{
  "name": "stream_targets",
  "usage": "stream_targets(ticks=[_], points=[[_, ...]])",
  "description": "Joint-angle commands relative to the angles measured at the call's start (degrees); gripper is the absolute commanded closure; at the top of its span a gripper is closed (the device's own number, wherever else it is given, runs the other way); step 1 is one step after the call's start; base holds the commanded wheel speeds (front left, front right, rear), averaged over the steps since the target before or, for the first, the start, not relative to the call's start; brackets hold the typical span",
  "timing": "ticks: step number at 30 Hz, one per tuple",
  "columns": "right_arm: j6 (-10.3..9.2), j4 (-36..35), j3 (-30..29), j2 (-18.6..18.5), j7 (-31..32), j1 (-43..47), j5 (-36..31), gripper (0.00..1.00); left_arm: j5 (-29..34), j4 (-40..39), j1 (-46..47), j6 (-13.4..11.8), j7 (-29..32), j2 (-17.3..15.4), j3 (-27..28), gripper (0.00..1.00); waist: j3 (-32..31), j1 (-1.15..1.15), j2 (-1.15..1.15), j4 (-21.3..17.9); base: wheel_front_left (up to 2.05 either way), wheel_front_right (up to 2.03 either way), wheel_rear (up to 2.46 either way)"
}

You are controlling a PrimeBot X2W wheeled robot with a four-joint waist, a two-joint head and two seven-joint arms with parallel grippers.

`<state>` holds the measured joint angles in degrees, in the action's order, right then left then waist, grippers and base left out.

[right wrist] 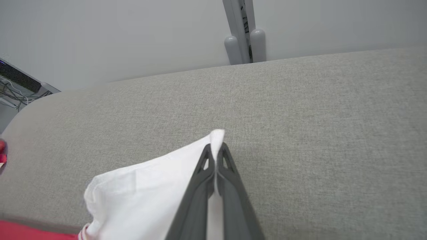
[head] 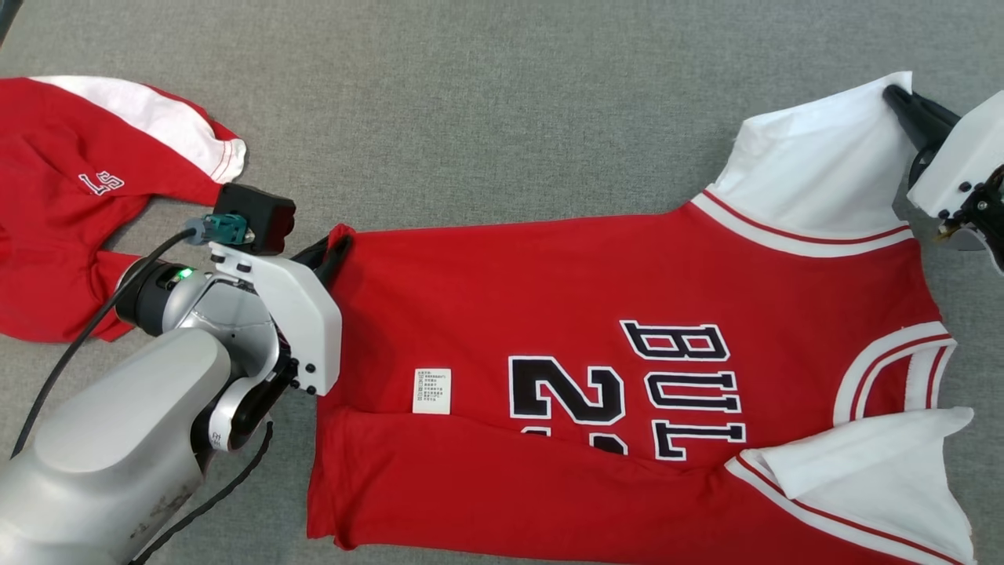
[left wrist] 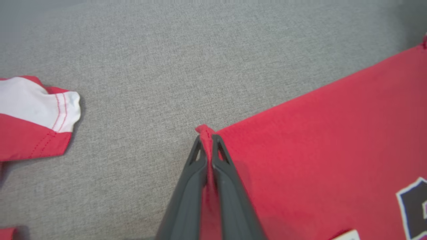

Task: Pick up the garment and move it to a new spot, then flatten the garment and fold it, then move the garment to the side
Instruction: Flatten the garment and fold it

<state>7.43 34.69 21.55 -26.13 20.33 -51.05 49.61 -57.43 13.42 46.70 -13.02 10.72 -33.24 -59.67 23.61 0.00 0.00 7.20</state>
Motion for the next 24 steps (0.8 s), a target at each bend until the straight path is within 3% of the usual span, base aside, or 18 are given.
stream_targets(ticks=[1, 13, 24], points=[[0.12, 0.2, 0.3, -0.3, -0.6, 0.5, 0.5, 1.0, -0.2, 0.3, -0.6, -0.4, -0.2, -0.6, 0.3, 1.0, -0.5, 0.0, 0.0, -0.3, 0.0, 0.0, 0.0], [0.12, -2.7, 5.6, -2.2, 3.0, 4.3, 6.3, 1.0, -1.4, 0.3, -2.7, 1.2, 4.2, -2.2, -2.5, 1.0, -7.6, 0.0, 0.0, -2.7, 0.0, 0.0, 0.0], [0.12, -12.0, 7.6, -8.9, 9.0, 12.5, 11.0, 1.0, -3.4, -3.0, -4.4, 2.4, 9.6, -5.2, -4.4, 1.0, -13.3, 0.0, 0.0, -3.9, 0.0, 0.0, 0.0]])
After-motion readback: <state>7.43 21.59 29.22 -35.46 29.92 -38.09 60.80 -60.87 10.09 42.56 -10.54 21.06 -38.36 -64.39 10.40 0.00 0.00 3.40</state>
